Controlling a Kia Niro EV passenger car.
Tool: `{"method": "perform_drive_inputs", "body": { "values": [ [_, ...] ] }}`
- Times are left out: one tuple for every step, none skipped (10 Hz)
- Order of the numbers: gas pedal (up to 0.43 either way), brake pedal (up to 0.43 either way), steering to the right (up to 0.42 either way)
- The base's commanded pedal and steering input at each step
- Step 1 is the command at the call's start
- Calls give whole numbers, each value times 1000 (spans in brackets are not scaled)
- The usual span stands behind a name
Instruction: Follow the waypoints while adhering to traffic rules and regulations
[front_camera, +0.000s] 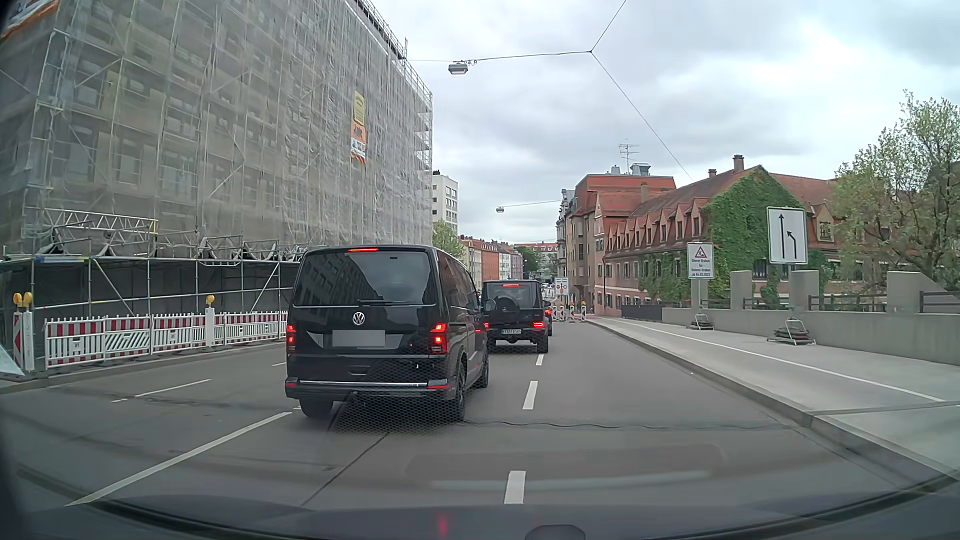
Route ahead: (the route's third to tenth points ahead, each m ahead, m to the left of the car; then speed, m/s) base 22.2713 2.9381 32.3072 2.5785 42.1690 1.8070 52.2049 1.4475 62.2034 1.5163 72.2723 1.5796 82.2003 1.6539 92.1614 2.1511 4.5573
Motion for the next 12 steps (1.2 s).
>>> {"method": "perform_drive_inputs", "body": {
  "values": [
    [0, 232, 3],
    [0, 220, 4],
    [0, 207, 4],
    [0, 195, 4],
    [0, 183, 4],
    [0, 183, 4],
    [0, 177, 4],
    [0, 171, 4],
    [0, 171, 4],
    [0, 122, 4],
    [0, 24, 4],
    [0, 0, 4]
  ]
}}
